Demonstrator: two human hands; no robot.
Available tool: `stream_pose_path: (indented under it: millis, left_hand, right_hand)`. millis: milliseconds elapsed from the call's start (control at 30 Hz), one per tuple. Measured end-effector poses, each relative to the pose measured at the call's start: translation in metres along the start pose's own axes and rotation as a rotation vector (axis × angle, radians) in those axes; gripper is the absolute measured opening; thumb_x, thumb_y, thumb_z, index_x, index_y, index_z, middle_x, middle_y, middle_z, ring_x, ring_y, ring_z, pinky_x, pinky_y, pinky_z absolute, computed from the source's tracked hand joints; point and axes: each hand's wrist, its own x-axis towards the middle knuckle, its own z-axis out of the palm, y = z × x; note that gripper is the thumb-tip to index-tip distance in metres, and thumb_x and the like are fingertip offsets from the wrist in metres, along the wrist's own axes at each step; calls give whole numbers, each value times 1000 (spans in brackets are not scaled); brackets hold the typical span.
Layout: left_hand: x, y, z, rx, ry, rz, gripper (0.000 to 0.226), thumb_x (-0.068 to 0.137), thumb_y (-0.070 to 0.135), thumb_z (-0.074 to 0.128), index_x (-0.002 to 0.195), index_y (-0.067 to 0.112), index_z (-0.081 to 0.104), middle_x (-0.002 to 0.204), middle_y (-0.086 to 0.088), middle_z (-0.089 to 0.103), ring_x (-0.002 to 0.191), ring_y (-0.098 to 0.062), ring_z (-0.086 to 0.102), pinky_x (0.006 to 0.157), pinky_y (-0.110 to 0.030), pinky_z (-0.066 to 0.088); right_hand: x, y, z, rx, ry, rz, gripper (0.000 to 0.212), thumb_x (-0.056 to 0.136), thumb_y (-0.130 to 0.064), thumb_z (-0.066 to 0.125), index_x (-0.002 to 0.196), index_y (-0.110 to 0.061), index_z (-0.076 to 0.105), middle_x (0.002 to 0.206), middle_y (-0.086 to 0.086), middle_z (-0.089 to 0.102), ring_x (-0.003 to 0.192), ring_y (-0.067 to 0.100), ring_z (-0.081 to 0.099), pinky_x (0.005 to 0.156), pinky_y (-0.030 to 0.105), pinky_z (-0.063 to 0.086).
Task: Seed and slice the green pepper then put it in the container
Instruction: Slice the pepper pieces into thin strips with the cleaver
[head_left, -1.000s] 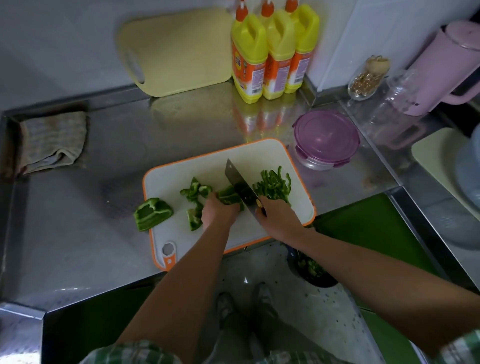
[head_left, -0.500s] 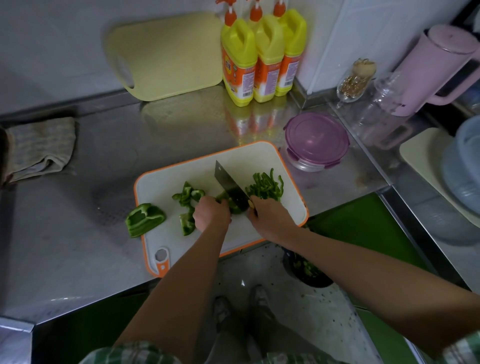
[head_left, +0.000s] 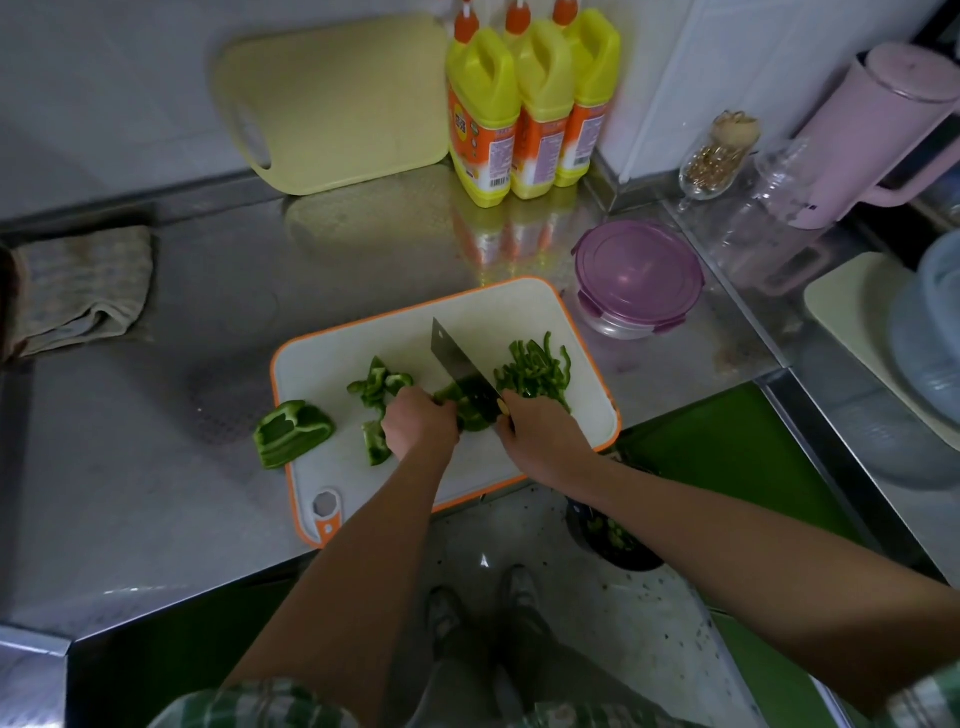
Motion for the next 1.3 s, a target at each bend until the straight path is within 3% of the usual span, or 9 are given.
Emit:
stream_pose_path:
  millis: [200,333,567,733,900,1067,1300]
  left_hand:
    - [5,-3,1,-9,-10,0,22,88,28,66,78,9,71,76,-7,71,76,-22,70,65,-33,59]
    - [6,-3,0,-11,-19,23,23,88,27,65,77,8,71,76,-9,70,76,-23,70,65,-34,59]
    - [8,-6,-6,20,-76,87,25,89,23,61,72,7,72,71,-8,71,71,-22,69,61,-30,57]
    - [11,-19,-13,42,-144,189,32,95,22,56,66,13,63,65,-3,69,59,-14,63,53,-23,50]
    - [13,-25,-16,81,-137,218,34,97,27,53,66,15,59,71,-6,71,68,-18,67,64,-28,53]
    - [10,-15,-8,112,-112,217,32,96,29,53,72,12,66,72,-4,70,71,-18,65,61,-27,51]
    - [9,-6,1,135,-92,155,24,93,25,58,78,9,67,76,-5,70,74,-20,67,58,-27,49]
  right_hand:
    - [5,-5,6,-85,-8,1,24,101,-20,36,117,-9,50,79,3,53,68,19,50,60,27,33]
    - [11,-5,9,-128,-30,-1,21,100,-18,37,116,-11,48,91,10,63,81,27,63,61,29,37]
    - [19,-11,18,-132,-70,31,25,100,-15,37,123,-10,44,91,10,63,80,28,62,58,30,35]
    - [26,-9,24,-77,-45,38,19,101,-18,35,115,-9,44,78,4,54,69,25,59,52,29,34]
    - [32,-1,21,109,24,75,17,101,-19,40,102,-6,50,68,2,51,55,16,47,51,30,35]
    - [28,2,8,133,50,-6,14,98,-18,44,97,-7,52,74,12,62,63,25,59,57,39,49]
    - [18,6,3,79,-34,-6,13,98,-18,43,100,-8,51,75,5,54,71,26,58,61,33,44]
